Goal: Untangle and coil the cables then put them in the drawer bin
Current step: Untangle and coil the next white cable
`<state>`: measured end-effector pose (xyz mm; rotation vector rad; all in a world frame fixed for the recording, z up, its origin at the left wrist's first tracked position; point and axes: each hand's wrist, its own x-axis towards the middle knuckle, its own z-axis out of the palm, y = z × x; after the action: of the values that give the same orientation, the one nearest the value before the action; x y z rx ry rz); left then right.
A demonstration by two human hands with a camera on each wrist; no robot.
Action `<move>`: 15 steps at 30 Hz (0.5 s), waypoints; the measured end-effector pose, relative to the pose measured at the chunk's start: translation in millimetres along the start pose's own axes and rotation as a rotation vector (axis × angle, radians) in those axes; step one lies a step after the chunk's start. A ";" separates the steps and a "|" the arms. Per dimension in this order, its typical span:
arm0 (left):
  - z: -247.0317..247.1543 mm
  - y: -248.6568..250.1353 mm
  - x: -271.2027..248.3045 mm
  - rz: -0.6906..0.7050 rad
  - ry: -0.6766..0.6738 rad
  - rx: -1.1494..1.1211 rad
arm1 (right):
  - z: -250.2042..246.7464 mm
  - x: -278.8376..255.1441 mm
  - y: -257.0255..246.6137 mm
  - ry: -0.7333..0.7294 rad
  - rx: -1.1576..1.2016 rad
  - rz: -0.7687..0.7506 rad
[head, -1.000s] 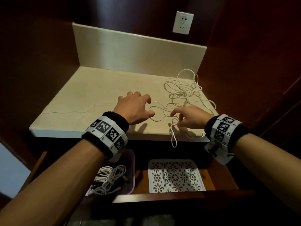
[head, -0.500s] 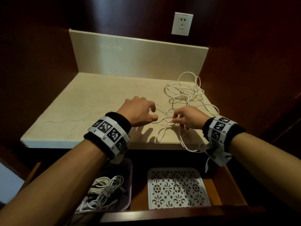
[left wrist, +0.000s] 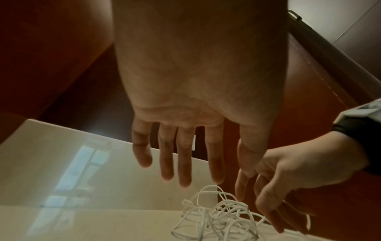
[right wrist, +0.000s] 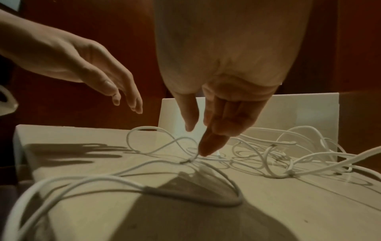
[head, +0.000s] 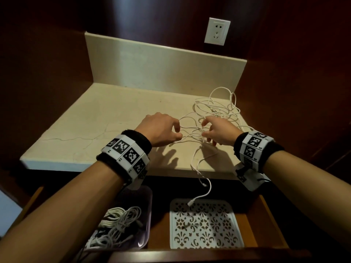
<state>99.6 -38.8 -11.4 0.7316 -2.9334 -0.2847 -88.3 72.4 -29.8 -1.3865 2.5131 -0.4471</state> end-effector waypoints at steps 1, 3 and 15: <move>0.7 0.0 -0.9 0.000 0.002 0.000 | 0.9 -3.4 1.1 -0.011 -0.024 -0.010; 1.8 0.2 -3.0 -0.003 0.004 -0.003 | 2.6 -10.6 1.6 -0.043 -0.006 -0.031; 7.3 0.8 -11.9 -0.004 -0.008 -0.019 | 25.0 -34.4 -21.2 -0.380 -0.122 -0.099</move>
<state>108.7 -31.4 -19.0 0.7362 -2.9329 -0.3159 -45.1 87.2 -43.0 -1.4829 2.2006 -0.0376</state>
